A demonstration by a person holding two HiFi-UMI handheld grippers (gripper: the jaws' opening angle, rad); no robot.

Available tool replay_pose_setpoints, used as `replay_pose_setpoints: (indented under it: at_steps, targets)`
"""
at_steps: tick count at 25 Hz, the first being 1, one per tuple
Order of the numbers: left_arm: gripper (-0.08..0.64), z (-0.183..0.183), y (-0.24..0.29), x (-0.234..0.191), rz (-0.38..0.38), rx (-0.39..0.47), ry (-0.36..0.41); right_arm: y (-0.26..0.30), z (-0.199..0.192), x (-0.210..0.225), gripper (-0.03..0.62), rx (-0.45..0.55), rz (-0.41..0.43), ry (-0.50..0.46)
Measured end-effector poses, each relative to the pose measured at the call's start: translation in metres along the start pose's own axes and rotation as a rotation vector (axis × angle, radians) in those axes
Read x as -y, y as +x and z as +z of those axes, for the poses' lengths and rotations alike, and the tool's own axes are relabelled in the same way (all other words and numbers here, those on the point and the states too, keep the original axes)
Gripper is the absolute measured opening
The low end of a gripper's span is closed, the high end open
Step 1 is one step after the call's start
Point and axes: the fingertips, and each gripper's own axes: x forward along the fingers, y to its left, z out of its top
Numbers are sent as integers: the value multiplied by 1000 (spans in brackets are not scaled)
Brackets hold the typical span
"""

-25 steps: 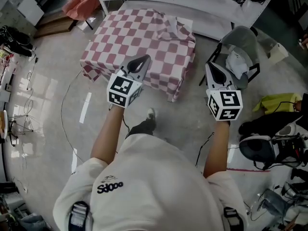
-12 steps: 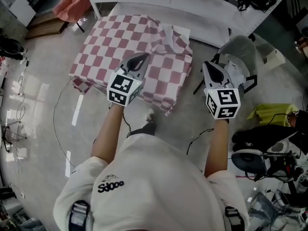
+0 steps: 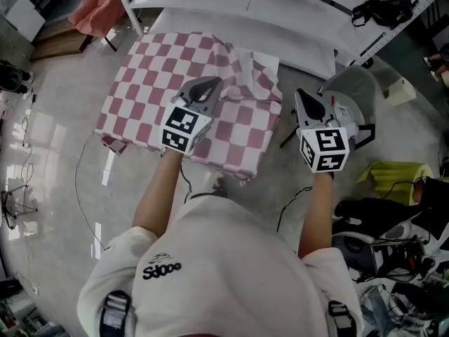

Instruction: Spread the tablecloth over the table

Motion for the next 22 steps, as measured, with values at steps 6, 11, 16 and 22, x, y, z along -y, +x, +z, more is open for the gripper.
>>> replay_pose_setpoints:
  at_steps: [6, 11, 16, 22]
  targets:
    - [29, -10, 32, -29, -22, -6, -23, 45, -6, 13, 21, -36, 5, 9]
    - [29, -29, 49, -47, -43, -17, -64, 78, -14, 16, 23, -63, 10, 19]
    - [29, -49, 64, -57, -44, -53, -106, 105, -23, 14, 25, -92, 65, 44]
    - [29, -75, 75, -72, -5, -102, -141, 149, -40, 24, 75, -129, 117, 82]
